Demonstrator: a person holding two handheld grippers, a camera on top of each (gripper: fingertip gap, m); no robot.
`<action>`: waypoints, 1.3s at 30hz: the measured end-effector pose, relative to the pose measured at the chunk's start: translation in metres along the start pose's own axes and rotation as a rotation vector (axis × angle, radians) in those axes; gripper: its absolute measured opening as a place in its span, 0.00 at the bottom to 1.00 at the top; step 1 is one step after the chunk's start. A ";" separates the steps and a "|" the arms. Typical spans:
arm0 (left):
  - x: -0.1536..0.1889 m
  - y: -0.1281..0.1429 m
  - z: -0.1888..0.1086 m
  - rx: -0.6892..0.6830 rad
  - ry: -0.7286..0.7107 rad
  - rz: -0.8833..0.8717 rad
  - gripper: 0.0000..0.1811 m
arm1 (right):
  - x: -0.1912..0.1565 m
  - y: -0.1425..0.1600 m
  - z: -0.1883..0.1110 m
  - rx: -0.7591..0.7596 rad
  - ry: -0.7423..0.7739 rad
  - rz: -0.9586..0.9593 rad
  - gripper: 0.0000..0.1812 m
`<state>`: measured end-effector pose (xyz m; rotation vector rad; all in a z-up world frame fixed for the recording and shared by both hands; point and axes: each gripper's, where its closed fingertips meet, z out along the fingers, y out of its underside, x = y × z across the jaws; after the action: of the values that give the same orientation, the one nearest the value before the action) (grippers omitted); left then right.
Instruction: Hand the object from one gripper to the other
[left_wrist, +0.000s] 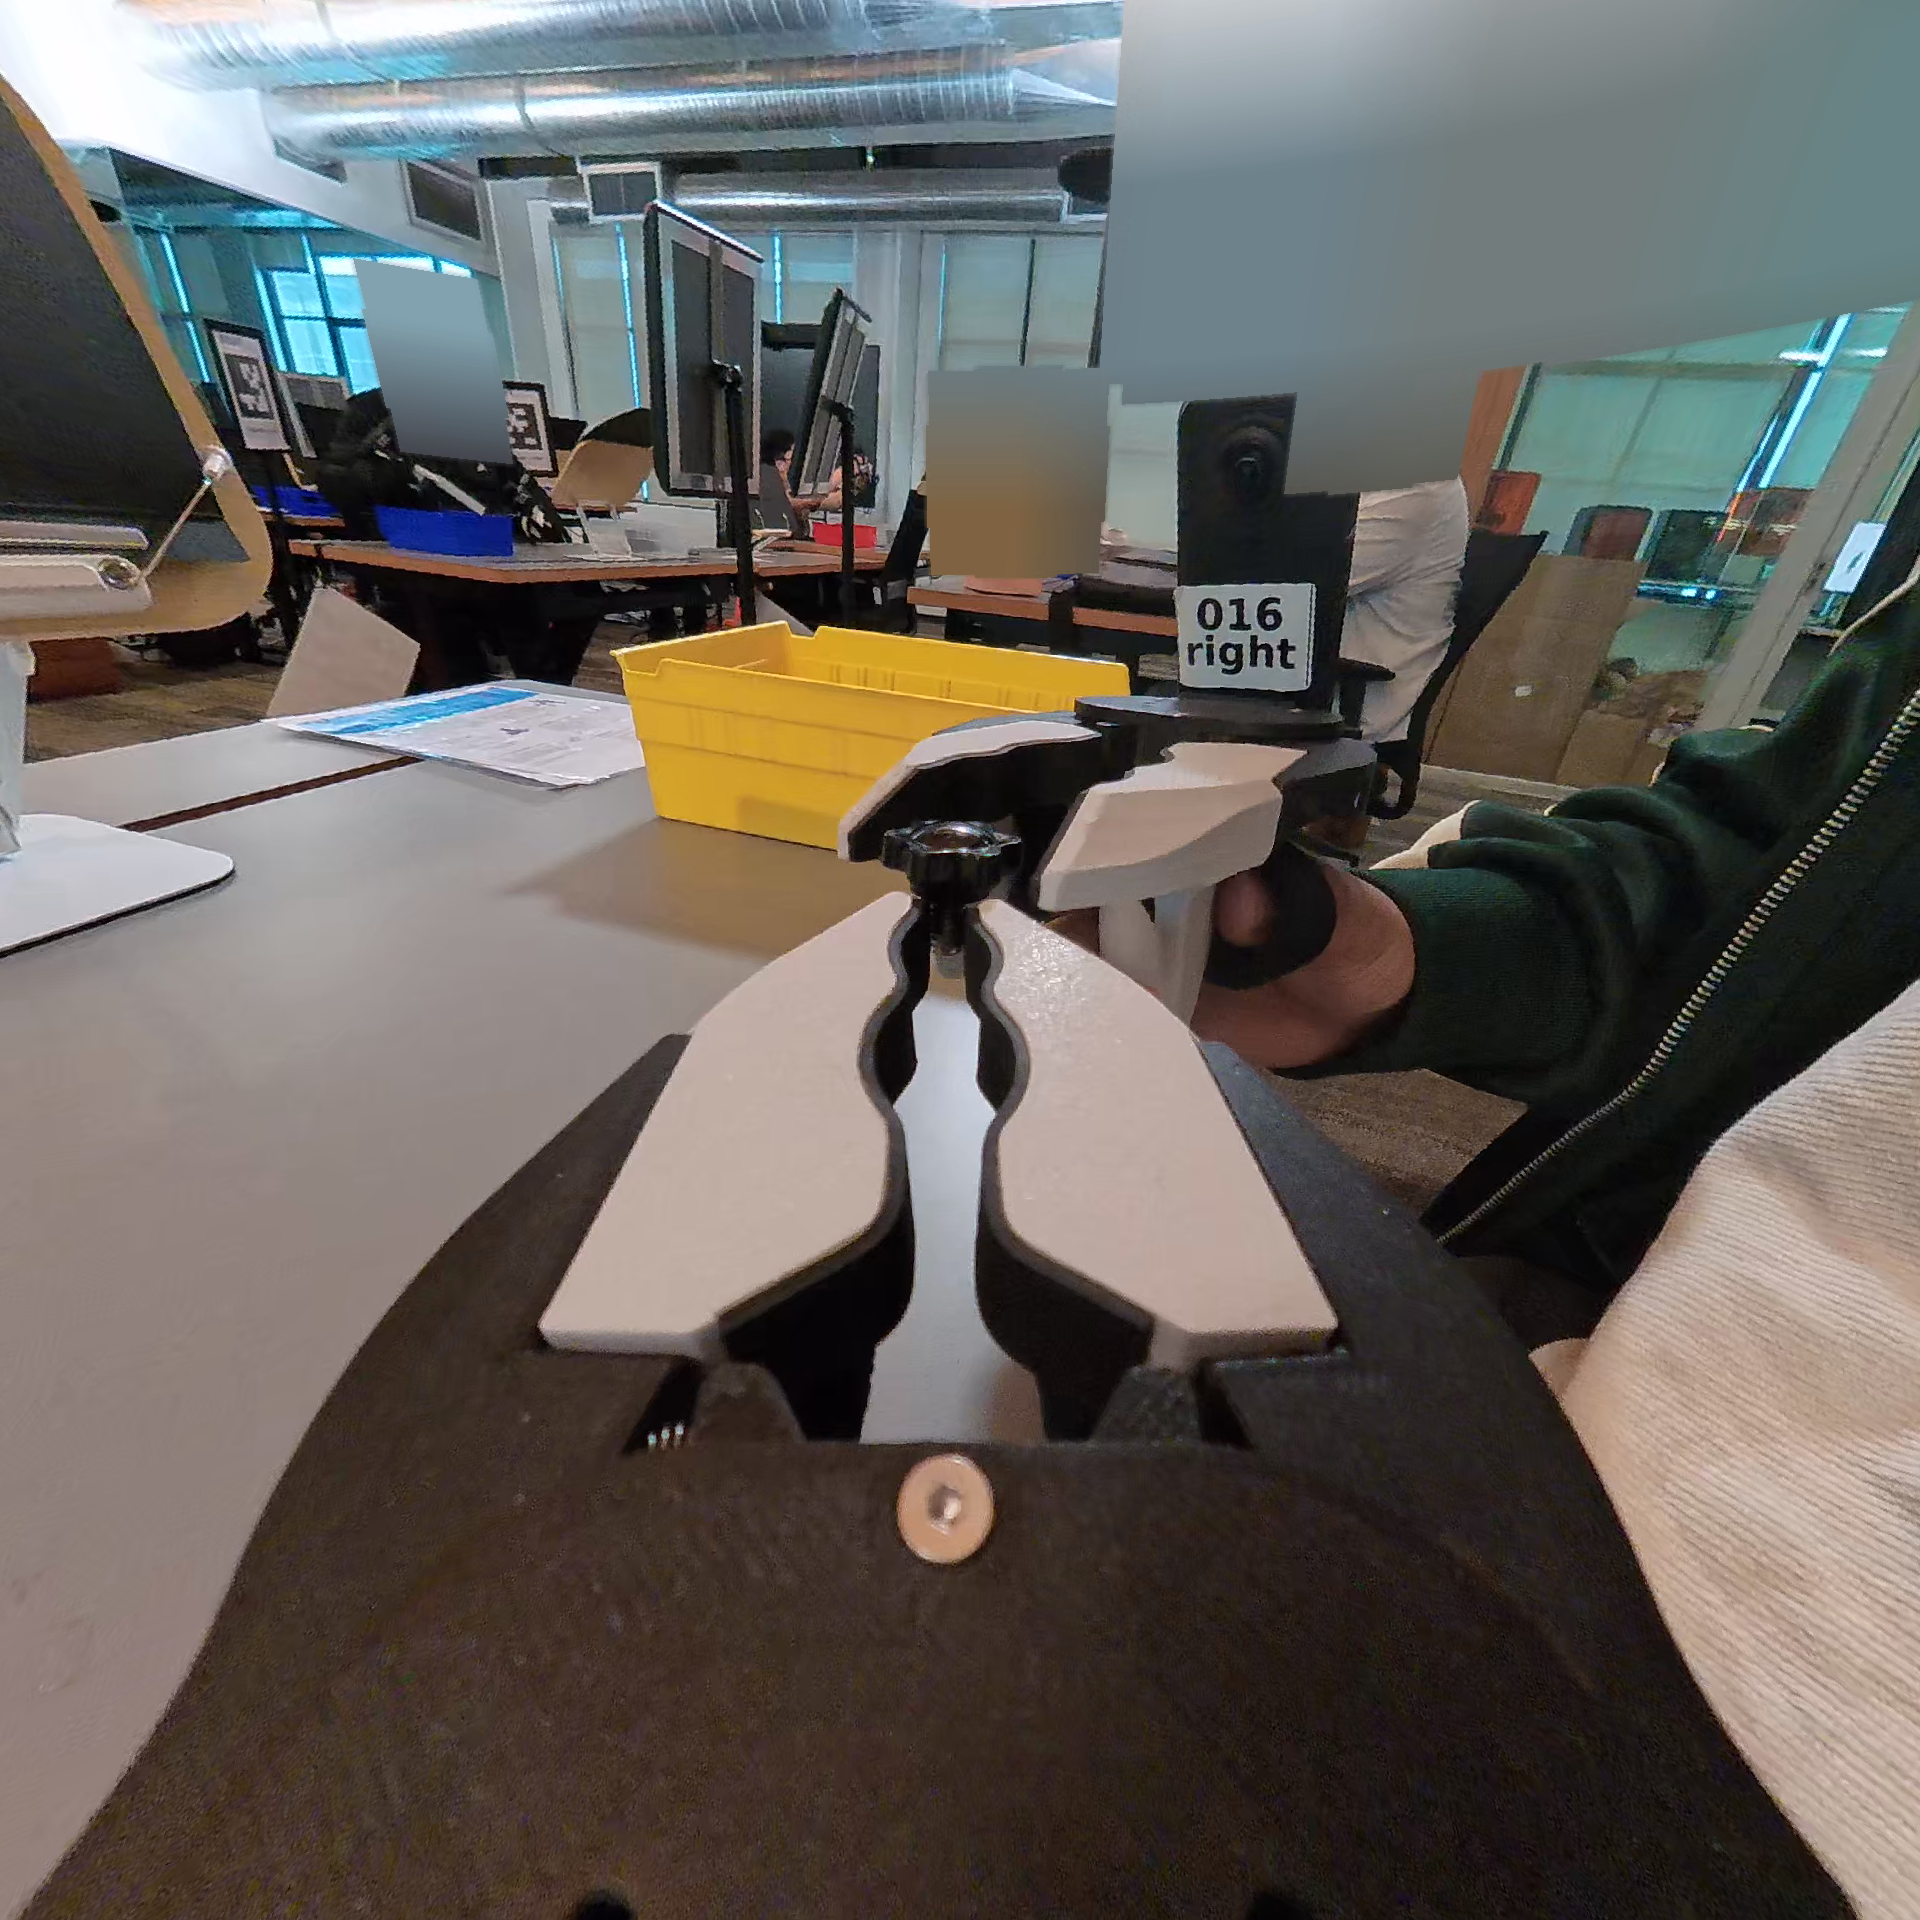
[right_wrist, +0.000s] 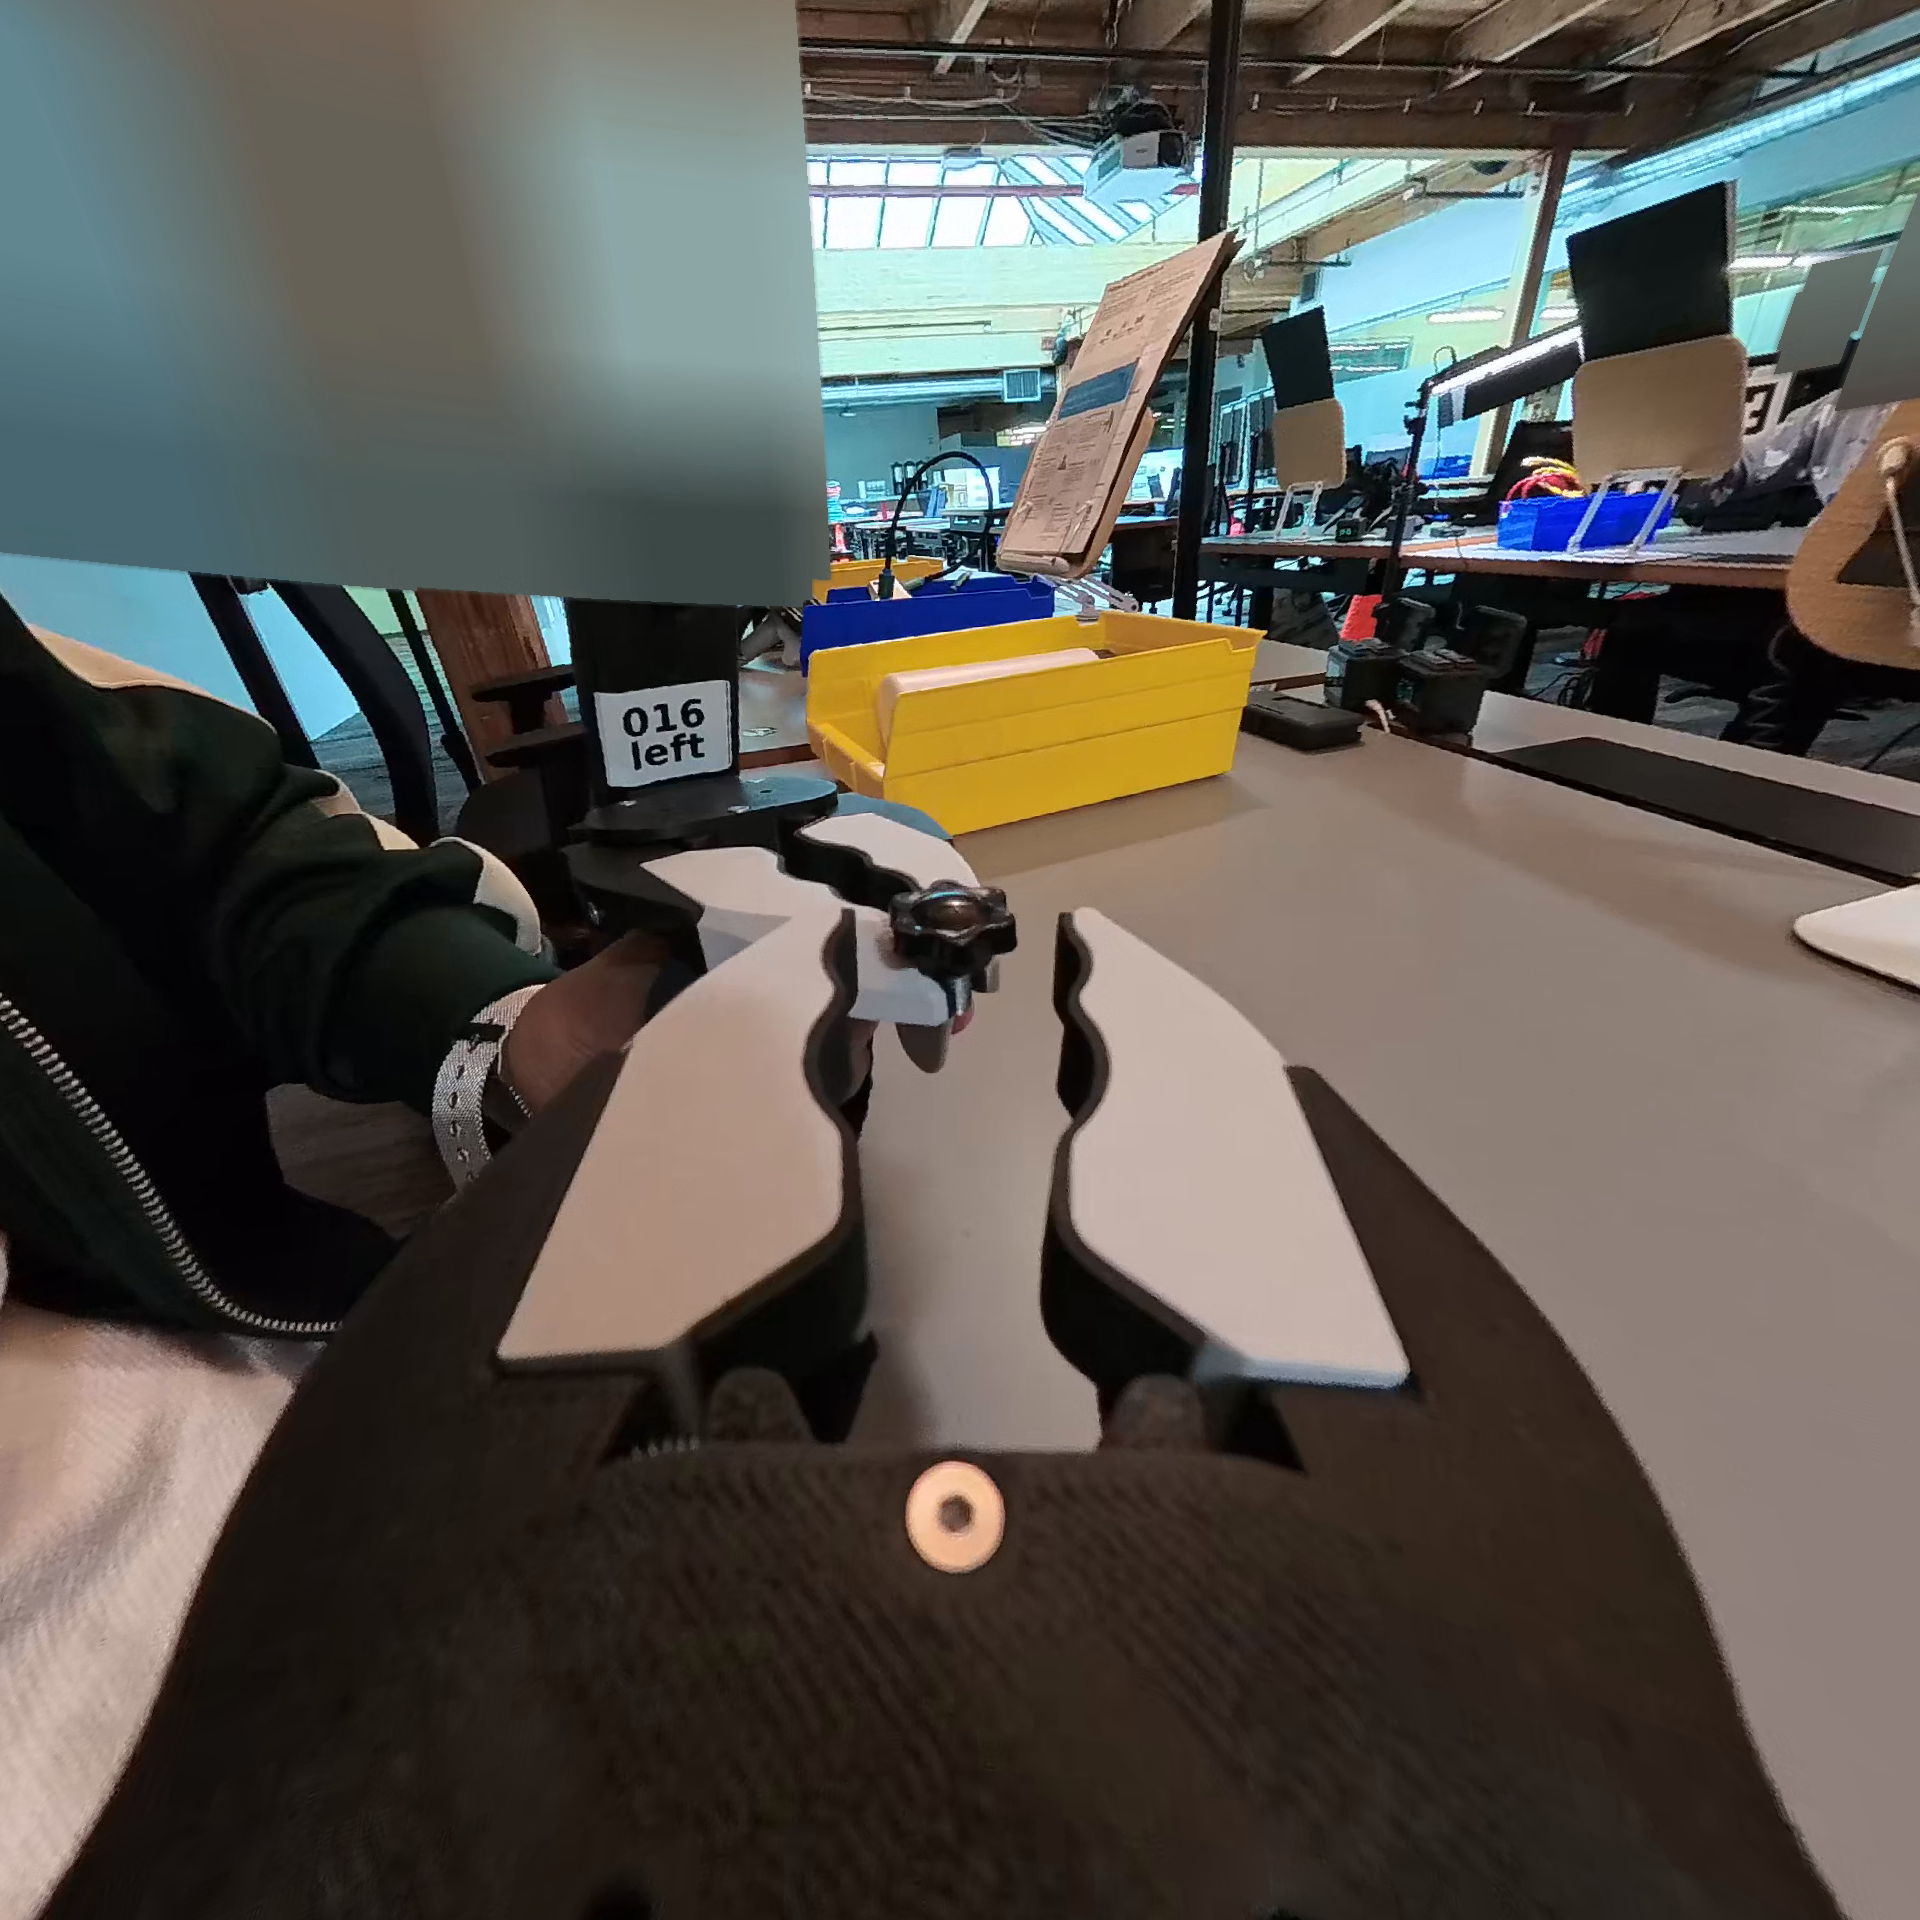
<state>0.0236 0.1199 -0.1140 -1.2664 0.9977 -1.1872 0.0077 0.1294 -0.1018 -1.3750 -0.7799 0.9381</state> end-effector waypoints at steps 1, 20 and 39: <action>0.001 0.000 0.000 0.001 0.003 -0.001 0.03 | -0.001 0.000 0.000 -0.001 -0.001 -0.007 0.20; -0.001 0.002 -0.003 -0.018 0.018 0.012 0.16 | -0.001 -0.011 -0.009 0.065 -0.077 0.127 0.13; 0.011 0.000 -0.010 -0.066 0.114 0.291 0.22 | -0.004 0.001 -0.008 0.078 -0.385 0.896 0.13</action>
<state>0.0154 0.1079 -0.1144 -1.0699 1.2672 -1.0147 0.0128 0.1220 -0.1034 -1.5033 -0.3648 1.9493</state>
